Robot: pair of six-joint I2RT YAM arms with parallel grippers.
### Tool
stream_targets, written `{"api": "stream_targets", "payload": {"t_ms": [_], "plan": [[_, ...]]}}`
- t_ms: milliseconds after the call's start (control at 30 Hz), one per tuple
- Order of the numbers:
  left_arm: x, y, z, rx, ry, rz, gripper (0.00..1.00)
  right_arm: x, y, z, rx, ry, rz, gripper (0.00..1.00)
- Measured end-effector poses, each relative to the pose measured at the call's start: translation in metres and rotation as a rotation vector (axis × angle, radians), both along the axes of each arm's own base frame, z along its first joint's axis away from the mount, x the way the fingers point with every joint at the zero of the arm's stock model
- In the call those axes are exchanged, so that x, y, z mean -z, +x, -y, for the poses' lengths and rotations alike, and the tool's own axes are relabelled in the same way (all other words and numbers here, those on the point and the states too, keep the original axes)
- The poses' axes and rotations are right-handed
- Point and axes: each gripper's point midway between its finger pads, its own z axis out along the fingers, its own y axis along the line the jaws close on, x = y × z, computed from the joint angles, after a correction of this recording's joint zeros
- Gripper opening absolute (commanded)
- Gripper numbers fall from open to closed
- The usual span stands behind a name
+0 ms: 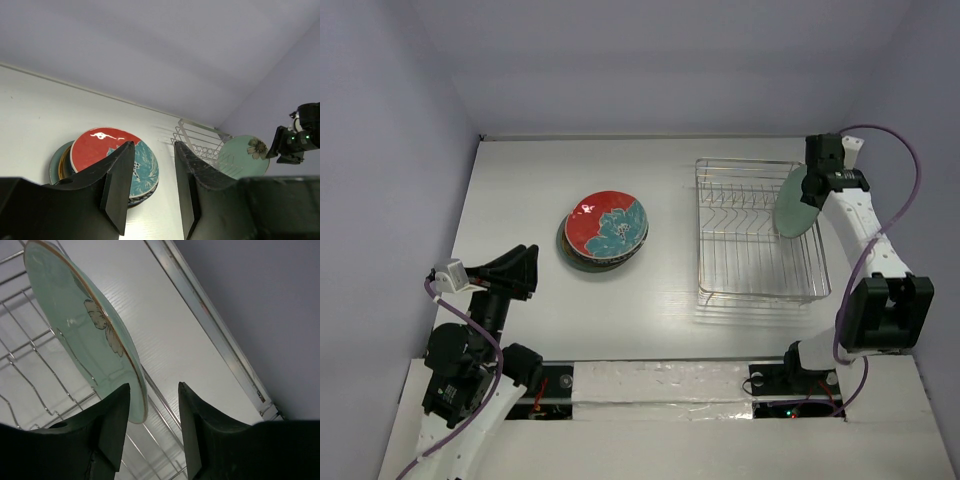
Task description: Unload the plates from the dish rack
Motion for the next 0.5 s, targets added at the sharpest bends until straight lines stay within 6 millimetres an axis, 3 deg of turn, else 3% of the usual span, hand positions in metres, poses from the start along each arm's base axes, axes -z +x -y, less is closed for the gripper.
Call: {"api": "stream_targets", "payload": {"t_ms": [133,267,333,367,500], "plan": [[0.0,0.0,0.0,0.0,0.0,0.0,0.35,0.019,0.009,0.003,-0.039,-0.008,-0.083,0.48],[0.0,0.0,0.0,0.0,0.0,0.0,0.35,0.033,0.014,0.001,-0.073,-0.011,-0.133,0.41],[0.0,0.0,0.0,0.0,0.0,0.0,0.35,0.037,0.017,0.001,-0.088,-0.011,-0.149,0.29],[0.0,0.0,0.0,0.0,0.0,0.0,0.35,0.038,0.018,0.001,-0.094,-0.012,-0.154,0.17],[0.0,0.0,0.0,0.0,-0.001,0.0,0.35,0.026,0.026,-0.004,-0.124,-0.001,-0.129,0.0]]}}
